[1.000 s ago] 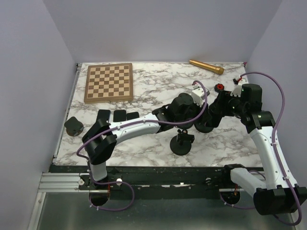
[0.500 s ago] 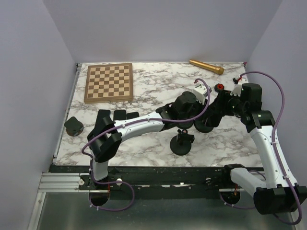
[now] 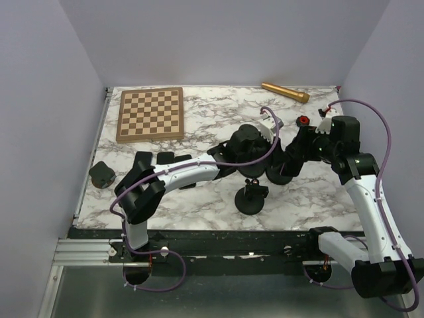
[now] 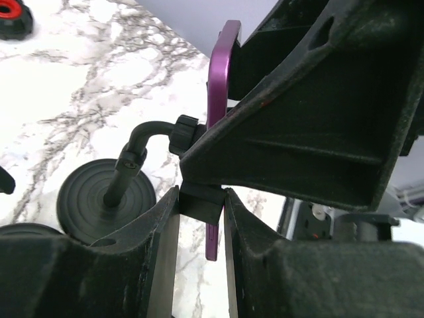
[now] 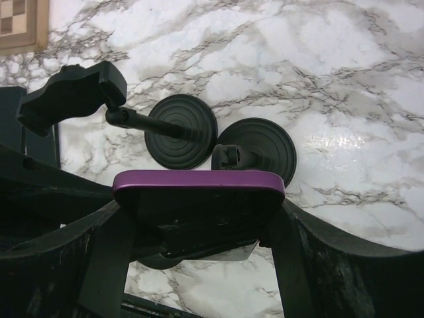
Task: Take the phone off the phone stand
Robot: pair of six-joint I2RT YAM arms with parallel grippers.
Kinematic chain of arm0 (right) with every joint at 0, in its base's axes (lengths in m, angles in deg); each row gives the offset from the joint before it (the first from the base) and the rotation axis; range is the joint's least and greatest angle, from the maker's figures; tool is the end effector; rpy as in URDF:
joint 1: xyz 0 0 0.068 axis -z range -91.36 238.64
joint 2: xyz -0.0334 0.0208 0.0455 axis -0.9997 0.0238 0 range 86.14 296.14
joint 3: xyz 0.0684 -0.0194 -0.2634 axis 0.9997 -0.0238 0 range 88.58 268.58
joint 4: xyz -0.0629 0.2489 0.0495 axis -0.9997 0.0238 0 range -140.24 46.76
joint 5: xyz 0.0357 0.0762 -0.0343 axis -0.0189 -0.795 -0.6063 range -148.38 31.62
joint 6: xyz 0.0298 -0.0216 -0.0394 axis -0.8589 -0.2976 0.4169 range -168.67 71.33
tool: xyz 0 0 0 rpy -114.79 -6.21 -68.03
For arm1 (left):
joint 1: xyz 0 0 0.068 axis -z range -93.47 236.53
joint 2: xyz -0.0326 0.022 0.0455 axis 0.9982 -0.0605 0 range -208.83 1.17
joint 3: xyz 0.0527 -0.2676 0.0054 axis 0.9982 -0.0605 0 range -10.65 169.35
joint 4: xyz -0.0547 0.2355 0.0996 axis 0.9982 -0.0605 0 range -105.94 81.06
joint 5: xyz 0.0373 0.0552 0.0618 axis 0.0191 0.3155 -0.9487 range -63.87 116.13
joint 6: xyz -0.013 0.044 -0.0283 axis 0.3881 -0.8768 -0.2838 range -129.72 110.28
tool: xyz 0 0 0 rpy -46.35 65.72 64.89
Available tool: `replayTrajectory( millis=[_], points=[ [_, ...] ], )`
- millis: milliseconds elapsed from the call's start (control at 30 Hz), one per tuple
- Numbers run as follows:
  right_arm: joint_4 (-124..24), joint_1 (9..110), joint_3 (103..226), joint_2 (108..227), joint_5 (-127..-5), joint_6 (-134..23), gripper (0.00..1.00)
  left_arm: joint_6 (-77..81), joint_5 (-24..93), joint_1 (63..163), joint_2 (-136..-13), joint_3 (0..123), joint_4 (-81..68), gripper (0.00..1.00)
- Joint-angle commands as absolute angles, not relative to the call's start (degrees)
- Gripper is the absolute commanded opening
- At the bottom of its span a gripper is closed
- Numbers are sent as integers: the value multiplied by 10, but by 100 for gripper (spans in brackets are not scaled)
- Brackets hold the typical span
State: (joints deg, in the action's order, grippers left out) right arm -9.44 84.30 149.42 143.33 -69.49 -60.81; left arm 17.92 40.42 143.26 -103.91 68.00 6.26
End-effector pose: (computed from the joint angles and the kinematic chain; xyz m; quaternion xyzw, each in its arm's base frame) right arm 0.2033 0.0223 0.3450 0.0176 0.8922 0.1492 0.4260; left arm 0.2347 -0.3737 0.2920 0.2689 0.7225 -0.4940 0.4020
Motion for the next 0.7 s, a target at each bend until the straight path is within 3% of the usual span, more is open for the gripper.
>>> replayTrajectory(
  millis=[0, 267, 667],
  points=[
    [-94, 840, 1485, 1417, -734, -624, 1, 237, 529, 1402, -989, 629, 97, 0],
    [-124, 827, 1474, 1407, -842, -618, 1, 287, 628, 1372, -1015, 619, 112, 0],
    [-139, 805, 1473, 1363, -940, -616, 1, 291, 670, 1366, -1058, 658, 109, 0]
  ],
)
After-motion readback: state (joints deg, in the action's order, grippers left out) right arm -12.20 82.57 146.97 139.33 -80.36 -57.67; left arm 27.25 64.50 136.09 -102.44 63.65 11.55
